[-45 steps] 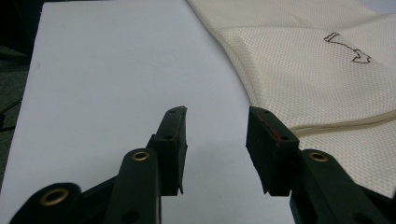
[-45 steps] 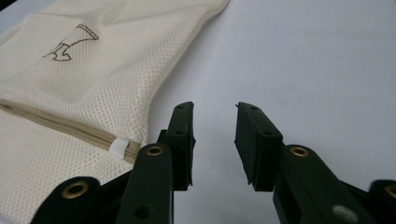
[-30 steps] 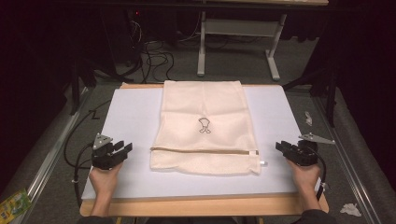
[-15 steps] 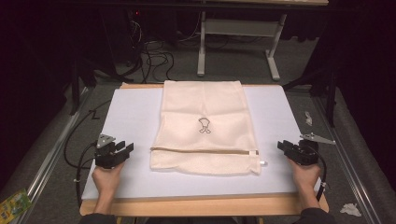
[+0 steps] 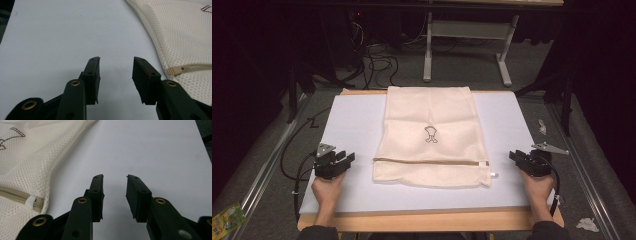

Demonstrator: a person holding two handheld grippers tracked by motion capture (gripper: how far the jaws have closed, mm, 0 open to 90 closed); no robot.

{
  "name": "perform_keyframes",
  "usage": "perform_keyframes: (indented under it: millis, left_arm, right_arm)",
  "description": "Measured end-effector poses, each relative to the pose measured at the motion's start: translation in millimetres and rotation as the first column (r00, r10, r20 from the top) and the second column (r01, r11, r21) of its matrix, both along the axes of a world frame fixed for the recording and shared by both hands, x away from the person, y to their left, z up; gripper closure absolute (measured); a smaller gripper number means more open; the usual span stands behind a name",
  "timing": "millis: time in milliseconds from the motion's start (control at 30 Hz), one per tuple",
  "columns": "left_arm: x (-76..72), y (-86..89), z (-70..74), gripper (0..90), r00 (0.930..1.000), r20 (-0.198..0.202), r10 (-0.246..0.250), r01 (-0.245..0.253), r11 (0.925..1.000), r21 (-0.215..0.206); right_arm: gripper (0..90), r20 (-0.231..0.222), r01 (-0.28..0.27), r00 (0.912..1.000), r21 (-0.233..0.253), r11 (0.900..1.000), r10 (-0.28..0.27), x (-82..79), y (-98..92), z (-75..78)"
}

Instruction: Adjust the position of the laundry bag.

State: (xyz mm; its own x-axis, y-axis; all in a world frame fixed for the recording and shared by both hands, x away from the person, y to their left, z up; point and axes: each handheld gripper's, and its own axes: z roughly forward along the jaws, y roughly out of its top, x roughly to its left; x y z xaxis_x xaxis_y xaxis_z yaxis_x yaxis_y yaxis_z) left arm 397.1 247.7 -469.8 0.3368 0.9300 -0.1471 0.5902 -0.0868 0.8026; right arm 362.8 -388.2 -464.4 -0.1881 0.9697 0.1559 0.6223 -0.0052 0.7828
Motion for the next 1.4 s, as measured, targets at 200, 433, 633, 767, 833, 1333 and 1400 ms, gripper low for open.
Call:
perform_keyframes:
  millis: [200,433,633,767,833,1333,1400]
  left_arm:
    - [2.9,-0.7,-3.6,57.6,1.0000,0.005,0.007,-0.007,0.9999,0.008]
    - [6.0,-3.1,-5.7,56.4,0.9998,0.014,0.012,-0.012,0.9999,0.004]
    - [8.1,-5.1,-7.7,56.4,0.9997,0.018,0.014,-0.014,0.9997,0.019]
    - [8.9,-5.7,-8.5,56.3,0.9996,0.022,0.015,-0.015,0.9996,0.022]
    - [10.0,-6.1,-9.5,56.3,0.9996,0.025,0.017,-0.017,0.9996,0.021]
    - [12.4,-9.0,-12.6,53.2,0.9977,0.066,0.017,-0.020,0.9990,0.039]
    - [11.3,-10.5,-13.2,52.6,0.9971,0.075,0.016,-0.020,0.9984,0.052]
  right_arm:
    - [67.7,-0.003,0.009,1.0000,-0.012,1.000,-0.009,2.3,0.3,-2.0]
    - [67.5,0.005,0.004,1.0000,-0.025,1.000,-0.004,3.4,1.2,-2.9]
    - [67.4,0.000,0.005,1.0000,-0.035,0.999,-0.005,4.3,2.1,-3.9]
    - [67.2,-0.003,0.010,0.9999,-0.034,0.999,-0.010,5.3,2.1,-4.9]
    - [67.0,-0.003,0.009,1.0000,-0.041,0.999,-0.009,6.0,2.8,-5.6]
    - [65.6,-0.001,0.012,0.9999,-0.049,0.999,-0.012,7.5,6.8,-10.9]
    - [64.6,0.003,0.010,1.0000,-0.059,0.998,-0.009,7.3,7.5,-11.3]
